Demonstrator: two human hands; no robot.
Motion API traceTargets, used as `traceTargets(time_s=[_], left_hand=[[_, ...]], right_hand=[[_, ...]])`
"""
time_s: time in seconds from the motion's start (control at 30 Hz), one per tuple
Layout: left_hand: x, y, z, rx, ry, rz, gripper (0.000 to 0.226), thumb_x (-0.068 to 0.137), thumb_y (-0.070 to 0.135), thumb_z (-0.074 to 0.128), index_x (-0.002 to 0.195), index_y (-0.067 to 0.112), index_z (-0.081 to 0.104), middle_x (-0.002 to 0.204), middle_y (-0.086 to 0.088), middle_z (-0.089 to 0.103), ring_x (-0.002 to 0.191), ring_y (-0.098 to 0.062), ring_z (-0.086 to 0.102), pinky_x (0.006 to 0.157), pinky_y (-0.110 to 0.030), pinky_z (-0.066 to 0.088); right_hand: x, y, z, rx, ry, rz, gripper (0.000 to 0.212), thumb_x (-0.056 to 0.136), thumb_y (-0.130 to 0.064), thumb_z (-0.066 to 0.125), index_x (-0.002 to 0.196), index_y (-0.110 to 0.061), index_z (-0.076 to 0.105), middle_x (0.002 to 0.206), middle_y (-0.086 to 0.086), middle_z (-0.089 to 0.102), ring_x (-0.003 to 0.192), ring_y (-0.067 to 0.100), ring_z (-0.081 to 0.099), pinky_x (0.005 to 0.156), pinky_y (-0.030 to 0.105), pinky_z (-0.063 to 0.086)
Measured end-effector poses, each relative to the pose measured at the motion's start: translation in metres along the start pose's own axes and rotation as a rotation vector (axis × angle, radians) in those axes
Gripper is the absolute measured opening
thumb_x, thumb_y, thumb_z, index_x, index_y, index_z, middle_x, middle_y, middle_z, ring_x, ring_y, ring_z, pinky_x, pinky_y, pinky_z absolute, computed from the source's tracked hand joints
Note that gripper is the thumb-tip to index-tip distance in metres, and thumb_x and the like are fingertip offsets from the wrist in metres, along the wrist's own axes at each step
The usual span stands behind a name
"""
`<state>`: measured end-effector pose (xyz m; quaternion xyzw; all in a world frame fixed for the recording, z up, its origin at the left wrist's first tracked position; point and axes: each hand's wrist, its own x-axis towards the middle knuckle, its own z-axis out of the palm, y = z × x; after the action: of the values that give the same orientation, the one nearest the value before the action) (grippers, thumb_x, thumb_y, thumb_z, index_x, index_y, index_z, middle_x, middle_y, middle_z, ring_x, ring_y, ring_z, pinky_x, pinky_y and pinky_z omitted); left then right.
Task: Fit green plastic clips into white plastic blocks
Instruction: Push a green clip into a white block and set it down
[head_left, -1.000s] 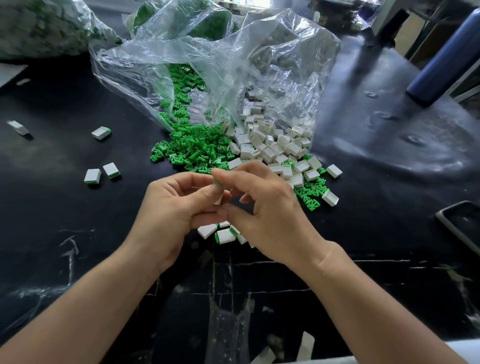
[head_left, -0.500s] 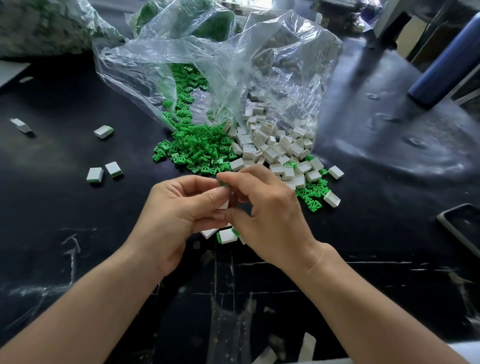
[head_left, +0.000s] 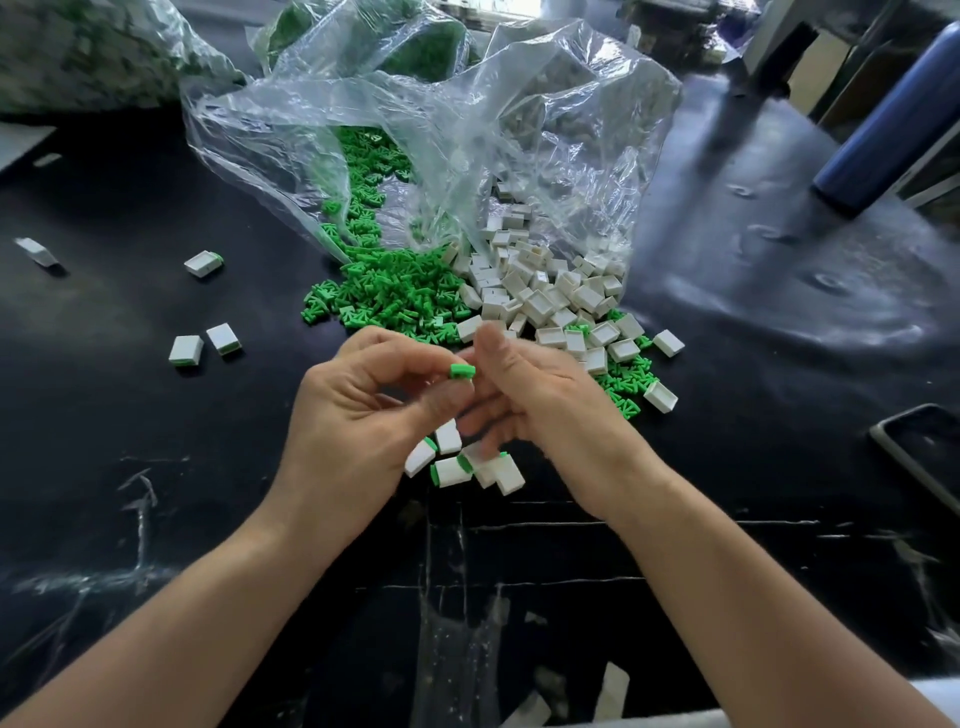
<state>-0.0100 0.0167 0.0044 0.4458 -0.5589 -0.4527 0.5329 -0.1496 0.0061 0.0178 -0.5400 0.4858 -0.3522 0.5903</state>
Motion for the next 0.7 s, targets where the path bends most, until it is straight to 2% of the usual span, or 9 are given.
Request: traceTargets(time_s=[0.07,0.13,0.27,0.37,0.47,0.6,0.7], left_hand=[[0.0014,-0.0004,-0.0024,0.041,-0.008,0.041,0.013,0.062,0.017,0.071,0.074,0.021,0.070,0.081,-0.013,0.058,0.070,-0.013,0.057,0.066,-0.018,0.049],[0.0017,0.0006,-0.0022,0.044,-0.042,0.077,0.013,0.064,0.013,0.069,0.076,0.018,0.068,0.079,-0.008,0.056,0.062,-0.004,0.055,0.060,-0.012,0.045],[-0.0001,0.0026,0.0001,0.077,-0.079,0.157,0.018,0.068,0.011,0.066,0.083,0.021,0.066,0.079,-0.008,0.055,0.060,-0.004,0.056,0.056,-0.009,0.043],[0.0002,0.0028,0.0012,0.112,-0.065,0.190,0.024,0.068,0.010,0.065,0.089,0.022,0.064,0.079,-0.012,0.055,0.060,-0.007,0.056,0.055,-0.008,0.042],[-0.0018,0.0034,0.0039,0.069,-0.083,0.175,0.022,0.069,0.009,0.063,0.087,0.020,0.065,0.079,-0.013,0.054,0.057,-0.005,0.059,0.054,-0.010,0.046],[-0.0026,0.0019,0.0030,0.063,-0.082,0.155,0.021,0.069,0.010,0.064,0.088,0.021,0.067,0.082,-0.018,0.055,0.060,-0.007,0.061,0.057,-0.014,0.050],[-0.0013,-0.0003,0.0017,0.082,-0.071,0.189,0.022,0.070,0.011,0.066,0.090,0.021,0.067,0.082,-0.015,0.058,0.067,-0.007,0.062,0.061,-0.013,0.050]], right_hand=[[-0.0014,-0.0020,0.0013,0.024,-0.113,0.073,0.056,0.070,-0.057,0.040,0.080,-0.005,0.060,0.070,0.005,0.062,0.059,0.014,0.055,0.053,0.023,0.045],[-0.0022,-0.0032,0.0033,-0.015,-0.151,0.068,0.053,0.071,-0.058,0.037,0.076,-0.010,0.059,0.070,0.004,0.061,0.058,0.012,0.052,0.052,0.022,0.040],[-0.0025,-0.0027,0.0044,-0.085,-0.157,0.059,0.049,0.071,-0.063,0.031,0.064,-0.025,0.060,0.062,-0.006,0.058,0.056,0.008,0.046,0.053,0.022,0.036],[-0.0045,-0.0024,0.0033,-0.161,-0.160,0.068,0.053,0.070,-0.069,0.025,0.057,-0.030,0.058,0.057,-0.012,0.057,0.053,0.003,0.045,0.052,0.016,0.037],[-0.0055,-0.0004,0.0065,-0.172,-0.140,0.055,0.052,0.071,-0.069,0.025,0.050,-0.036,0.059,0.053,-0.014,0.053,0.050,0.001,0.043,0.049,0.011,0.037],[-0.0045,-0.0008,0.0055,-0.122,-0.146,0.079,0.051,0.071,-0.066,0.028,0.057,-0.025,0.055,0.051,-0.014,0.051,0.049,0.003,0.042,0.047,0.012,0.036],[-0.0057,-0.0030,0.0031,-0.112,-0.171,0.075,0.053,0.073,-0.065,0.027,0.063,-0.018,0.050,0.050,-0.014,0.048,0.049,0.003,0.040,0.048,0.012,0.035]])
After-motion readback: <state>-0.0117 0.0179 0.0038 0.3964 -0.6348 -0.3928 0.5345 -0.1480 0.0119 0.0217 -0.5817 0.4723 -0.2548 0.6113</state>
